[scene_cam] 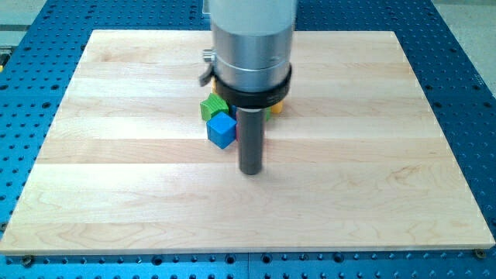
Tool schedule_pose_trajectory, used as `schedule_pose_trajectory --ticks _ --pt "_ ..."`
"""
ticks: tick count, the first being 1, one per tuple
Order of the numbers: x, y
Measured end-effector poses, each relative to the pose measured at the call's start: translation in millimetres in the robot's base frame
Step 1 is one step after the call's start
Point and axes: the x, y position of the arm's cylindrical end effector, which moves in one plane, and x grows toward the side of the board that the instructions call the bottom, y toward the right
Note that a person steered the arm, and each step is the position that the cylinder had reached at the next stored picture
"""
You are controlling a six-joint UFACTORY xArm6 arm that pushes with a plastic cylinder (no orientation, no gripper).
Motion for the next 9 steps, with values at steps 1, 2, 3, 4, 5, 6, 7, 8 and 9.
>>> schedule_pose_trajectory --ticks 1,2,3,4,5,6,7,8,9 --pt "-51.1 22.2" --pt "-84.4 75.0" --pt "-131.9 95.0" --pt "-142.9 89.4" --pt "-147.7 59.9" --pt "-130.9 41.0" --pt "-110.7 30.1" --pt "-100.2 29.1" --pt "-96.7 40.9"
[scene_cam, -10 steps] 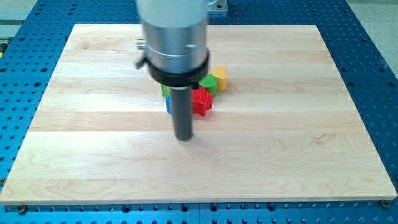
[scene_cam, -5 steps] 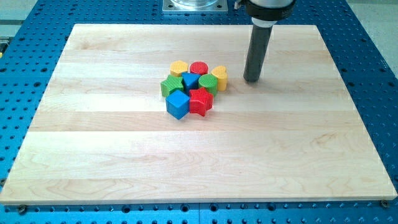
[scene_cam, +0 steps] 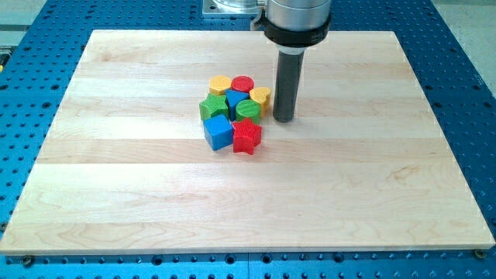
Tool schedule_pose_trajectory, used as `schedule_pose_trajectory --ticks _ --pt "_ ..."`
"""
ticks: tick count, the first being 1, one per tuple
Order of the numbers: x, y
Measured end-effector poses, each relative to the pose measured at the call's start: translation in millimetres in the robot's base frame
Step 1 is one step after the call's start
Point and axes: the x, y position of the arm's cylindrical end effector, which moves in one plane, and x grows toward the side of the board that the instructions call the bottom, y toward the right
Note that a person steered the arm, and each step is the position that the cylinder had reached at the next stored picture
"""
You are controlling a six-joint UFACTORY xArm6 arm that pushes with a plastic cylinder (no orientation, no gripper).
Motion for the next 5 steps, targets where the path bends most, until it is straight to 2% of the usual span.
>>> schedule_pose_trajectory --ticks 2,4,5 --pt "-0.2 -98.3" --pt "-43.2 -123.3" --pt "-45.5 -121.2"
